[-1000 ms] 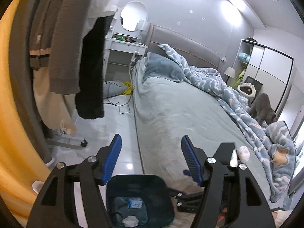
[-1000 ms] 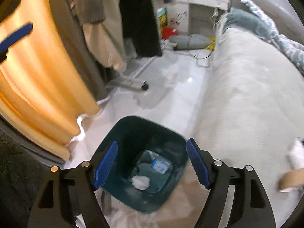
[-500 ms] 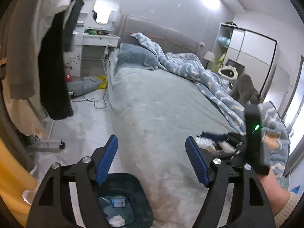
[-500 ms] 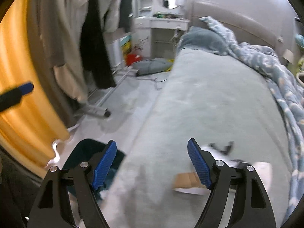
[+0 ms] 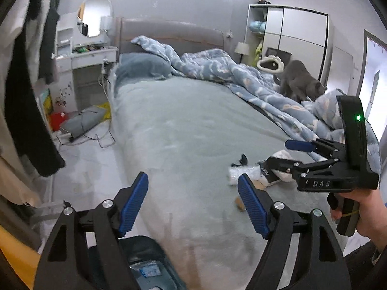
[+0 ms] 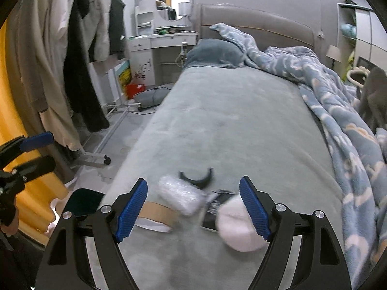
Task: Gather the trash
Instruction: 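Close the right tool on the white towel ball, then close the left tool on the brown tape roll while right holds the towel ball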
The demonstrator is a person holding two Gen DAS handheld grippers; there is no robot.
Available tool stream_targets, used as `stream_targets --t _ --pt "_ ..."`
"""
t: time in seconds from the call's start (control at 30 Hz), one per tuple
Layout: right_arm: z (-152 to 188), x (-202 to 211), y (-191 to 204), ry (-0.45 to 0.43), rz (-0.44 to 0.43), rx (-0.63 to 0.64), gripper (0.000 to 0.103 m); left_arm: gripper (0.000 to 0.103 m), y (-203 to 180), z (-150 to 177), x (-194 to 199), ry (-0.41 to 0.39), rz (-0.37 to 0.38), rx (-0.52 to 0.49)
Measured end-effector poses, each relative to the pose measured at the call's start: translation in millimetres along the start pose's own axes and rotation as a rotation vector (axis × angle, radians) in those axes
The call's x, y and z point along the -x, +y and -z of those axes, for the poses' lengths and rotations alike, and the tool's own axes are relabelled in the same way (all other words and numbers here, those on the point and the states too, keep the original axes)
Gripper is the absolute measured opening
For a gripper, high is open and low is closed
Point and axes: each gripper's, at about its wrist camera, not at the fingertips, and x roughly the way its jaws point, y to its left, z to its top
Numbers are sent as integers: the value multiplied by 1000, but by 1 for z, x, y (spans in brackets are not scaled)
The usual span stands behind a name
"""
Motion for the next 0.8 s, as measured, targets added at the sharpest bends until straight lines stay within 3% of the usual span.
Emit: stream_targets --t 0.27,0.5,0.57,0.8 --pt "13 -10 -40 58 -5 -75 79 82 -12 3 -33 80 68 108" --pt "22 -22 -50 116 -16 -94 79 84 -45 6 -60 138 72 83" --pt "26 -25 -53 135 -16 -100 68 84 -51 8 -68 159 64 81" --pt "29 -19 -63 131 -45 -119 56 84 -63 17 -85 230 34 93"
